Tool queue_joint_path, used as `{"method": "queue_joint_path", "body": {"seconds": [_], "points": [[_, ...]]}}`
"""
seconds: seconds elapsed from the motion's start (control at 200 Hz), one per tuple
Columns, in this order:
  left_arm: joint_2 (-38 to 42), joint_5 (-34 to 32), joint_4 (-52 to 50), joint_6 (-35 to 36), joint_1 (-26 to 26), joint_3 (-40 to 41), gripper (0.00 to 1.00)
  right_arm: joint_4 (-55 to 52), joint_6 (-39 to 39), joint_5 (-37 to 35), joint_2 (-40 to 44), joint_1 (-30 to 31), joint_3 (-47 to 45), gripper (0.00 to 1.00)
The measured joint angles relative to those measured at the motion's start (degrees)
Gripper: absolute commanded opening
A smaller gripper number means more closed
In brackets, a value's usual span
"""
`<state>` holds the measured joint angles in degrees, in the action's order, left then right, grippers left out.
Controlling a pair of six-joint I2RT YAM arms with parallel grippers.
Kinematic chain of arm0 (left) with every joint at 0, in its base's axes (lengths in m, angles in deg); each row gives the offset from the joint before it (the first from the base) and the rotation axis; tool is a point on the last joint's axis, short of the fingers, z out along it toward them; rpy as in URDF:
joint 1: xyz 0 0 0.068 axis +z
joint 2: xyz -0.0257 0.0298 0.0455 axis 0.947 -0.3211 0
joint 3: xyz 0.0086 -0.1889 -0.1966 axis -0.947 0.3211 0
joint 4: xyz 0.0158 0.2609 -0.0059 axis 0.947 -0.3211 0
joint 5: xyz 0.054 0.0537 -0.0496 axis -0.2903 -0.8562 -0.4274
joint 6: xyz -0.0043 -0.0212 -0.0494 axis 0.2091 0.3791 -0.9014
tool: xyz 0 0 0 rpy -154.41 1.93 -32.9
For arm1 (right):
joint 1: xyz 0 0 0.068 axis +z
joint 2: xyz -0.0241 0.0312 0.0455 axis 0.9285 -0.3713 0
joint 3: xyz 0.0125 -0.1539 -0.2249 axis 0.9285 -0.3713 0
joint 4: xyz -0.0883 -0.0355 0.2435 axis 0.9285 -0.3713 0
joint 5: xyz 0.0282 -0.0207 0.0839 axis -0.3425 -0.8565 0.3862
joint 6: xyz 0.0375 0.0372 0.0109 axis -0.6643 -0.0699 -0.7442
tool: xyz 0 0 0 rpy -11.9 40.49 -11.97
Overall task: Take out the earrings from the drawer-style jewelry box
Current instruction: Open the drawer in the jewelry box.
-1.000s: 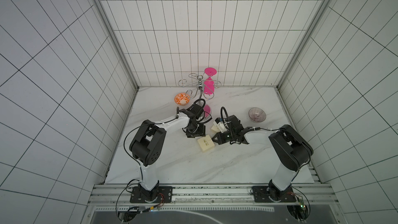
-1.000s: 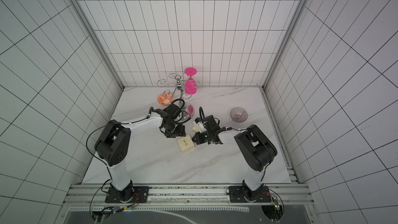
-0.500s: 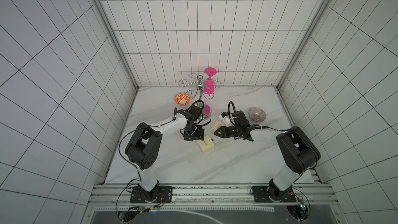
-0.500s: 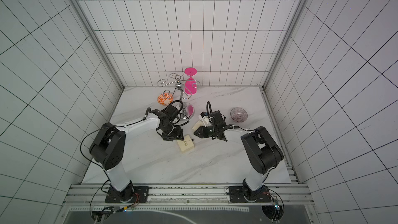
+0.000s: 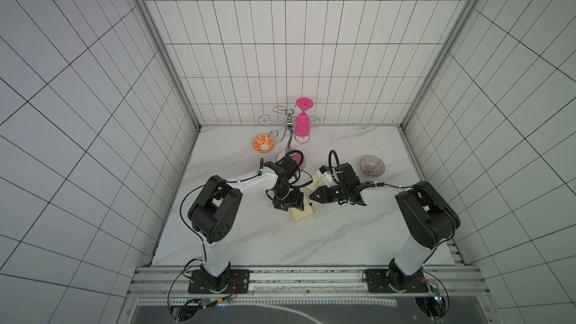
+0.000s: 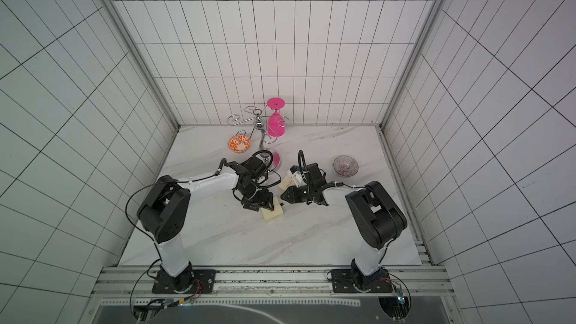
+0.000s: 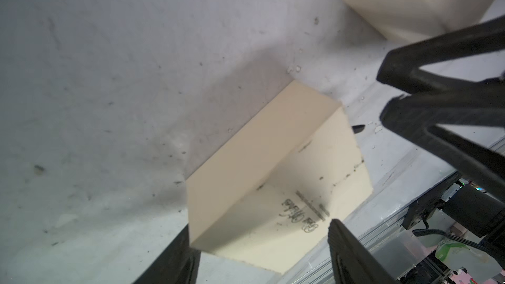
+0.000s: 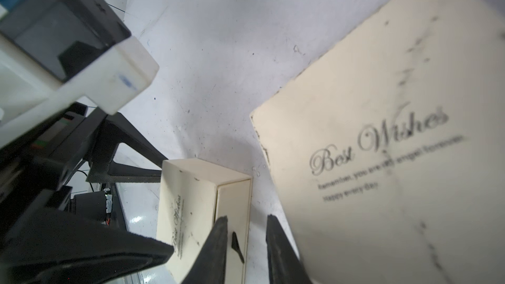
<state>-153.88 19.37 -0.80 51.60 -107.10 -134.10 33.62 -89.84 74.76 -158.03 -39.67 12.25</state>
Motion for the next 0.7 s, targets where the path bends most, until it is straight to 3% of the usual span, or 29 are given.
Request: {"method": "queue_joint_path", "body": {"seconds": [0.705], "points": [[-1.18, -0.68, 0.02, -0.31, 0.09, -2.97, 0.72, -0.26, 0.20, 1.84, 0.15, 0.00, -3.17, 0.24]]}}
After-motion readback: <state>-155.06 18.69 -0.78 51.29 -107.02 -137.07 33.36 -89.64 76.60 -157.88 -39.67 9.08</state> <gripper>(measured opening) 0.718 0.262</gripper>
